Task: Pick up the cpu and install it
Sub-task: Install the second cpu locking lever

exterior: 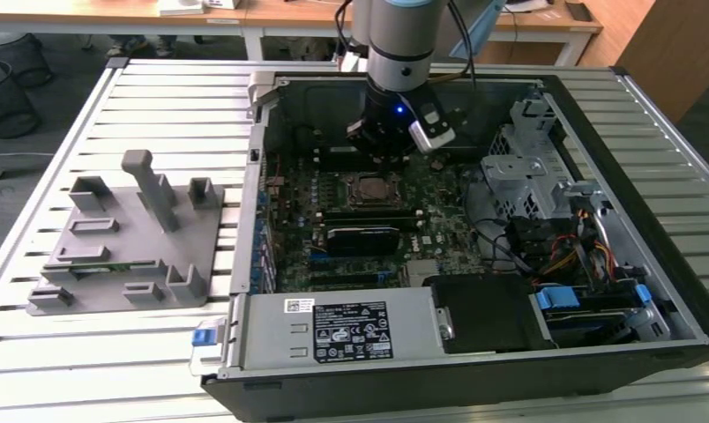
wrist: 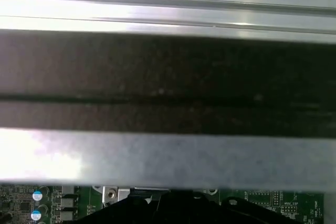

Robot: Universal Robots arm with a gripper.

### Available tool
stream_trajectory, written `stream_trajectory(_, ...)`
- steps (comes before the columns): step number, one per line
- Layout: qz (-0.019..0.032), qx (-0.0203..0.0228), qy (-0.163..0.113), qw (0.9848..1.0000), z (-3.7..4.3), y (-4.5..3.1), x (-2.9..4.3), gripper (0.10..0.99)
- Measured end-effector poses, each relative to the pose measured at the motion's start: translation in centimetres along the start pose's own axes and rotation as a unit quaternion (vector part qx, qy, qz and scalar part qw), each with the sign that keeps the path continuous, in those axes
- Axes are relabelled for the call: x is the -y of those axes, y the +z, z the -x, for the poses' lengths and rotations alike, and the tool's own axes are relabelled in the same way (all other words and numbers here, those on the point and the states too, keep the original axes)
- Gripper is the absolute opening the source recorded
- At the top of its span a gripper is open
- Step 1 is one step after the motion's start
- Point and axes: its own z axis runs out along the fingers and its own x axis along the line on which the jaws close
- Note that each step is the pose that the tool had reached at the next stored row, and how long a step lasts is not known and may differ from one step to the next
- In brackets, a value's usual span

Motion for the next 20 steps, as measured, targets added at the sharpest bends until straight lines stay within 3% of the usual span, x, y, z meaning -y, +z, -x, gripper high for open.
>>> stream_trajectory(20,0.0000,0.0000,0.000,1.0000,0.03,-0.27,0.95,0.106)
